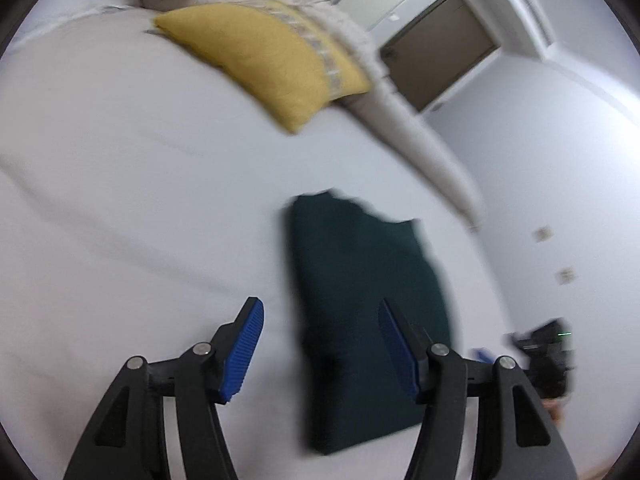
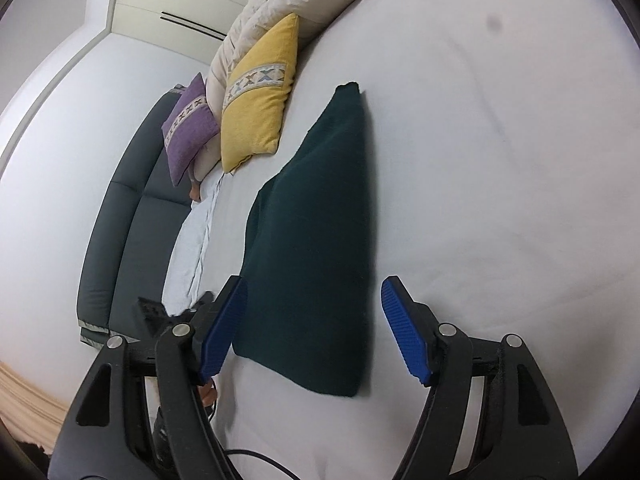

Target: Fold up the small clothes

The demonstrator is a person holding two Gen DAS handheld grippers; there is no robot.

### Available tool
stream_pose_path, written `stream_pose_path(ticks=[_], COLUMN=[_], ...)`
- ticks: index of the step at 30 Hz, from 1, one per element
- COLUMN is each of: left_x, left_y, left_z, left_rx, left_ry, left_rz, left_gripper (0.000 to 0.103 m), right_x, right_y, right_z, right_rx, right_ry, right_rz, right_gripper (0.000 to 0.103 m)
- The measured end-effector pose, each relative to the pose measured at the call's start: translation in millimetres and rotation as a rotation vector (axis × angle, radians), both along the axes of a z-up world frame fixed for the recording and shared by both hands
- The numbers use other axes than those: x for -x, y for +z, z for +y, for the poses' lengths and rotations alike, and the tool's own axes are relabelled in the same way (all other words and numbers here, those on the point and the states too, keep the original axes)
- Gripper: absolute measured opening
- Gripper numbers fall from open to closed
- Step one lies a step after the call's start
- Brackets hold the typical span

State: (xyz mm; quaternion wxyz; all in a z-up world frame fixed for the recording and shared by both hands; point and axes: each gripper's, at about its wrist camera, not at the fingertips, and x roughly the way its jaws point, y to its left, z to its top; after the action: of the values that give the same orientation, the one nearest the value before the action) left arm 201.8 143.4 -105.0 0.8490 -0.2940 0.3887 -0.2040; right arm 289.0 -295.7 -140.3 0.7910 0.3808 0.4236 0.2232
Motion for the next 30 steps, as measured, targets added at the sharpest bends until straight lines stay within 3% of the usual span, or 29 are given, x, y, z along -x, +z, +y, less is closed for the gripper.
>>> stream_pose_path(ticks=[3, 5, 6, 8, 12, 14, 16, 18, 19, 20, 21, 23, 27, 30], left_x=[-15, -30, -36, -40, -31, -28, -23, -18, -15, -16, -20, -34, -63, -74], left_y=[6, -8, -22, -41, -47, -51, -51, -41, -35, -31, -29, -32, -52, -55], left_z=[-24, -46, -55, -60, -42, -37, -29, -17, -6, 4, 12, 11, -28, -42], left_rx=[0.108, 0.105, 0.075, 0.086, 0.146, 0.144, 0.161, 0.149, 0.141, 0.144, 0.153, 0.155, 0.108, 0.095], left_ry=[-0.11, -0.181, -0.187, -0.204, -0.204, -0.215, -0.212, -0.172, -0.126, -0.078, -0.039, -0.026, -0.108, -0.089], left_rz=[0.002, 0.059, 0.101, 0.132, 0.136, 0.14, 0.141, 0.118, 0.099, 0.081, 0.078, 0.111, 0.218, 0.224], left_gripper=[0.065, 0.066, 0.065, 0.058, 0.05, 0.041, 0.041, 0.053, 0.073, 0.086, 0.09, 0.091, 0.09, 0.09], right_x=[-5, -11, -14, -18, -17, -15, -13, -11, -12, -13, -16, -24, -47, -67], right_y=[3, 1, 0, -4, -11, -15, -19, -19, -19, -19, -19, -18, -24, -34], right_z=[9, 17, 19, 22, 12, 5, -1, -4, -4, -3, -2, 4, 29, 46], right_rx=[-0.037, -0.046, -0.044, -0.035, -0.025, -0.028, -0.032, -0.025, -0.02, -0.018, -0.016, -0.016, -0.002, 0.032], right_ry=[0.04, 0.054, 0.06, 0.061, 0.051, 0.023, 0.002, 0.0, -0.001, -0.002, -0.001, 0.005, 0.059, 0.091], right_rz=[-0.015, -0.008, -0.003, 0.013, 0.026, 0.042, 0.048, 0.045, 0.044, 0.044, 0.044, 0.042, 0.073, 0.117], right_gripper=[0.07, 0.07, 0.07, 0.07, 0.07, 0.07, 0.07, 0.07, 0.071, 0.075, 0.077, 0.079, 0.083, 0.085])
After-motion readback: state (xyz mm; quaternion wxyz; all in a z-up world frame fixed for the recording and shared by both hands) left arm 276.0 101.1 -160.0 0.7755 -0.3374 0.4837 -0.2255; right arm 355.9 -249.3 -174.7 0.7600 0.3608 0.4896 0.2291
